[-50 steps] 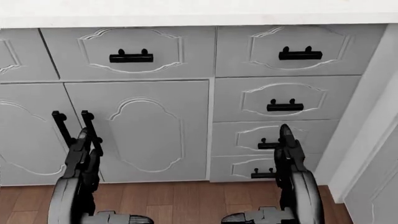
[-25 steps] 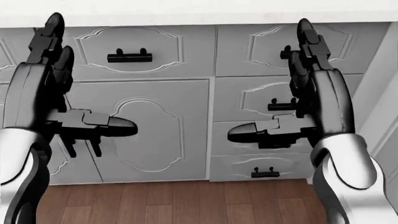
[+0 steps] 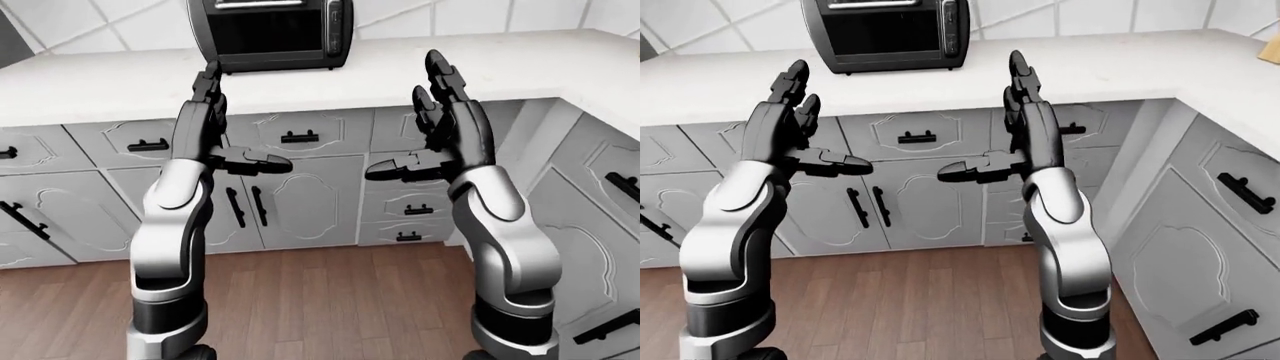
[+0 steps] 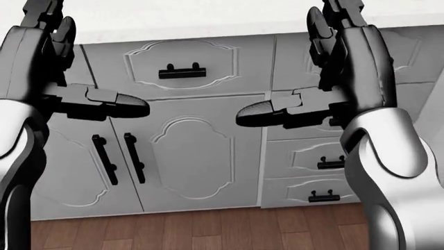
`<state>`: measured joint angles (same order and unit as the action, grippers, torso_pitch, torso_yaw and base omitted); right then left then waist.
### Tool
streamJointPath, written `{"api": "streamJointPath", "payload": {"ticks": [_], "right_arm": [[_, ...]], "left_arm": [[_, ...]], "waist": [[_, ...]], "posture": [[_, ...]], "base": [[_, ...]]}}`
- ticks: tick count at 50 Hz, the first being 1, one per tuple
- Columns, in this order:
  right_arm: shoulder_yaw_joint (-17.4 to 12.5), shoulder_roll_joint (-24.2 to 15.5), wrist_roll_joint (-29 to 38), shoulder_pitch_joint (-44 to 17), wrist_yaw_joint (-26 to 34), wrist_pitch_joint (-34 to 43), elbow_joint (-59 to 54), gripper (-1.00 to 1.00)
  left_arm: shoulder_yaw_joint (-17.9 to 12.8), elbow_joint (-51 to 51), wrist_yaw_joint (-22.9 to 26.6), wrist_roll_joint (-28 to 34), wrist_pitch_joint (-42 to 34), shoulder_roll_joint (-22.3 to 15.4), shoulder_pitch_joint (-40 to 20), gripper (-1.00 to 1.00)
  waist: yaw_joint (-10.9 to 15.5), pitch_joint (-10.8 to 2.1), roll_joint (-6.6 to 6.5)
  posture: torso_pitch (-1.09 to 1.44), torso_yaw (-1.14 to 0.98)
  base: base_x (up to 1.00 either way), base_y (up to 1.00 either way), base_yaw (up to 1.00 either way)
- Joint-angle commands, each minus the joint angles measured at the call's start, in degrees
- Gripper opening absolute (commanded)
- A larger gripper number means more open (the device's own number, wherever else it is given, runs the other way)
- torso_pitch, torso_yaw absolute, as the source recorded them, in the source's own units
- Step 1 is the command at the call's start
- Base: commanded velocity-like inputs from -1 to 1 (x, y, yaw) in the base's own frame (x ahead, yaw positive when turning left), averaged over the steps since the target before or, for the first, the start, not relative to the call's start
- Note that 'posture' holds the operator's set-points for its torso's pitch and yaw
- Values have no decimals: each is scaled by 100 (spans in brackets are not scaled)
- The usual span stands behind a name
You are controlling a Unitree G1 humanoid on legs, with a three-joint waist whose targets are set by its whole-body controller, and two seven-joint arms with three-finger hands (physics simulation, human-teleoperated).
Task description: Open the toaster oven door.
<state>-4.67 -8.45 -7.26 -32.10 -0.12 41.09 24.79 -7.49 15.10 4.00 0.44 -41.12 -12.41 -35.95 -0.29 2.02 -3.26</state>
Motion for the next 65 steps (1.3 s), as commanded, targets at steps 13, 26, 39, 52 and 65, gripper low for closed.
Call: {"api": "streamJointPath", "payload": {"ticks": [13,26,39,52,65], "right_arm": [[-107,17,105,-29,57,-342,262,100],[-78,21,86,-139,71,-252,320,100],[-102,57,81,77,85,-295,462,100],[-87,50,117,85,109,-301,482,100],[-50,64,175,79,155,-327,445,100]], "left_arm": [[21,338,41,100,200,0,-170,100],[33,352,68,160,165,6,-204,100],[37,462,75,213,174,37,-56,100],[43,447,97,258,160,33,-83,100],[28,468,97,299,205,29,2,100]], "waist": [[-66,-160,676],[-12,-38,20],[48,-45,607],[2,-28,-110],[63,-64,686]], "posture": [[0,0],[0,0],[0,0],[0,0],[0,0]], "base": [[2,42,0],[22,25,0],[31,14,0],[33,7,0],[36,16,0]]}}
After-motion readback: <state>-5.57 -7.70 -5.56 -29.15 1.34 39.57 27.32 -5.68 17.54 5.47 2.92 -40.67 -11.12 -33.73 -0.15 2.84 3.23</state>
